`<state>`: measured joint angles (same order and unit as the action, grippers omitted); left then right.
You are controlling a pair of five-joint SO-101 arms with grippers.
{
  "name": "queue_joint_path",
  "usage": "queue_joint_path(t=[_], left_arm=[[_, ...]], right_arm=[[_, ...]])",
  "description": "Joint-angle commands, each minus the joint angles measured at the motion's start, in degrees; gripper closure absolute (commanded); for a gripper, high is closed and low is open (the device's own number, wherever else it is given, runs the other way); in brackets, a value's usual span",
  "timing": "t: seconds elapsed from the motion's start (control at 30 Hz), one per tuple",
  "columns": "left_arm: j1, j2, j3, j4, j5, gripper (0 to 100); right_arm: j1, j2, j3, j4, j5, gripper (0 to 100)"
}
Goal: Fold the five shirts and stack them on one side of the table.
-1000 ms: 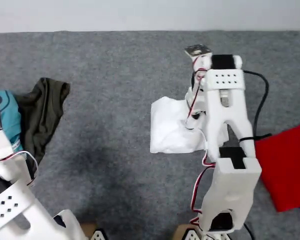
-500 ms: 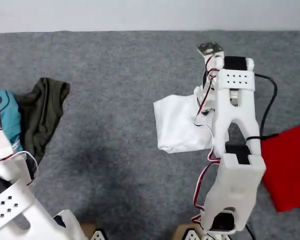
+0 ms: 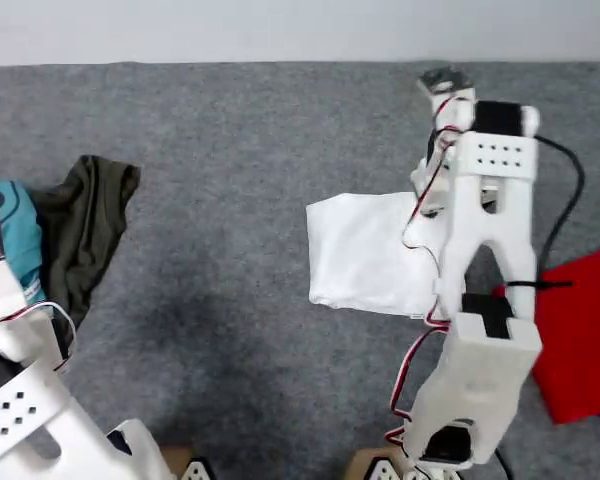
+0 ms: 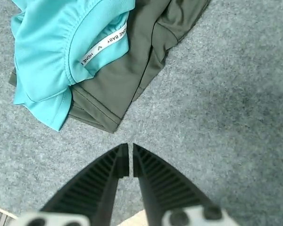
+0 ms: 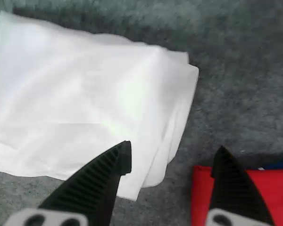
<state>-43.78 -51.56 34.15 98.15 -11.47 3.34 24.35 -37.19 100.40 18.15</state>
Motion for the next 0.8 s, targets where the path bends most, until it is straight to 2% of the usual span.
queue_joint_path(t=[0.0, 0.3, 0.43, 0.53, 0.77], left_arm=[[-0.09, -0.62, -0.22, -1.05, -0.53, 97], [-0.09, -0.44, -0.22, -1.05, -0.53, 97], [-0.09, -0.35, -0.22, -1.05, -0.62, 97], [-0.09, -0.79, -0.31, -1.05, -4.04, 97], [-0.09, -0.79, -0.66, -1.05, -8.0, 97]], right_arm=[[0.57, -7.25, -0.09, 2.24, 0.44, 71.9], [0.92, -9.1, 15.47, 0.04, 0.35, 89.4], [1.01, -5.85, 15.91, -4.97, 0.09, 85.2], [0.92, -4.26, 15.91, -8.13, 0.09, 82.0], [2.68, -3.91, 15.91, -12.09, 0.35, 81.3]])
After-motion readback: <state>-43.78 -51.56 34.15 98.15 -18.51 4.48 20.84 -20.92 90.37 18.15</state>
